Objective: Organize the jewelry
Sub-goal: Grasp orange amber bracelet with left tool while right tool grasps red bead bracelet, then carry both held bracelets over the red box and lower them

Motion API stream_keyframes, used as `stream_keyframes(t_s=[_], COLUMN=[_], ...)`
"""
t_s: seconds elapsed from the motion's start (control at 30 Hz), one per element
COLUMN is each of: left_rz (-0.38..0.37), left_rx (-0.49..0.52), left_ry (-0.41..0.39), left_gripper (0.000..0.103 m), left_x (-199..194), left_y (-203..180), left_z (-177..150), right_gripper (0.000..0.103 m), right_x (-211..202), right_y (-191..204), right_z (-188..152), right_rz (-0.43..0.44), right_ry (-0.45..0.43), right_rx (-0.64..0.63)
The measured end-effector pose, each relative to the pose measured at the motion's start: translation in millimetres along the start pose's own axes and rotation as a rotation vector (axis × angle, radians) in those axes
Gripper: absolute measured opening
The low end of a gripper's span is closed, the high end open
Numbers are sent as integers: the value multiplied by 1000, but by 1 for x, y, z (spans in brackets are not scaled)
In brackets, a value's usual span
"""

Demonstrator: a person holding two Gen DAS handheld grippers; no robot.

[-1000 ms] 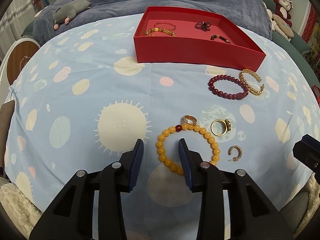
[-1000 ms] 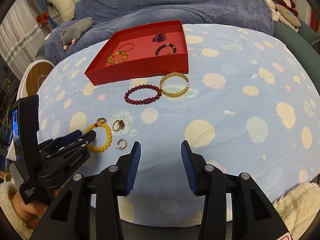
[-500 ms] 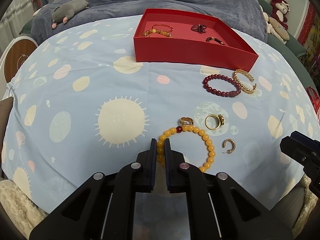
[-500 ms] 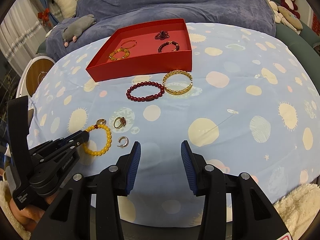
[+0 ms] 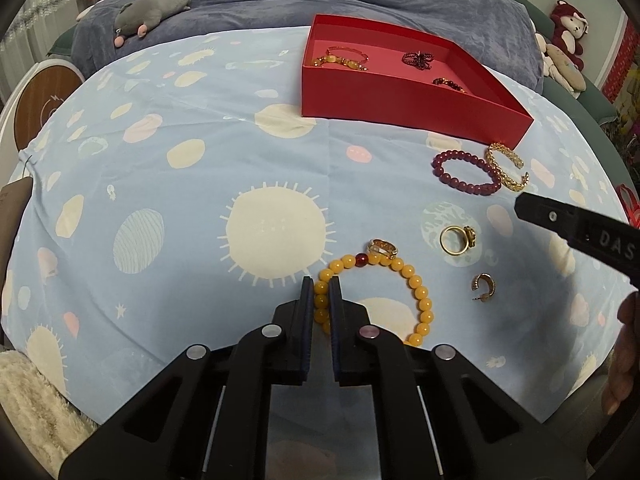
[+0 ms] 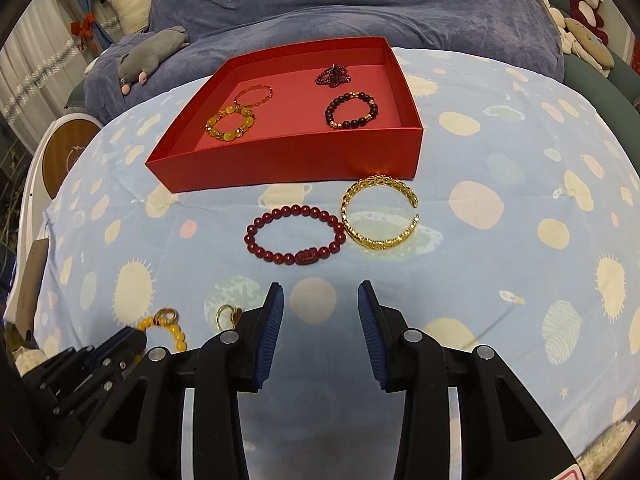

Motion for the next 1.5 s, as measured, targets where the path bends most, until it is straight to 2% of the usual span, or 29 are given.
stream_keyframes(t_s=[0.03,0.13,0.43,0.6,0.87,1.07,1.33,1.5], left_rz=[-2,-4,-16,-16,-20,-37,-73,-100], left_rx=[1,3,-4,-3,-6,-20,-45,-19], left_ry=[-2,-8,-16,-17,-21,-26,-22,-30], left_gripper=[7,7,7,7,7,7,7,7], left_x=[0,0,0,0,-1,-1,-4,-18], left_y=[0,0,1,1,2,3,4,-7], left_z=[0,-1,0,-1,-1,-1,-4,-7], right_gripper=[30,26,24,21,8,8,8,8], right_x=[5,16,38,42,42,25,-19,-46], right_y=[0,2,1,4,4,-6,-16,-21], right_z=[3,12,27,29,28,16,-13,-30], right_rz=[1,7,-7,-28,-67,-48,-23,-6], right_ry=[6,19,29,16,-4,7,-6,-15], right_rx=[8,31,73,54,20,41,24,16])
Point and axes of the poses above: each gripper's, at about its wrist camera, not at the fingertips, and x roughly the way its jaws point, y to its left, z to its top, the point moved 2 cm from there along x, roughly the way its jaws point, and after that the axes turned 10 degrees about x, right-handed, at the moved point
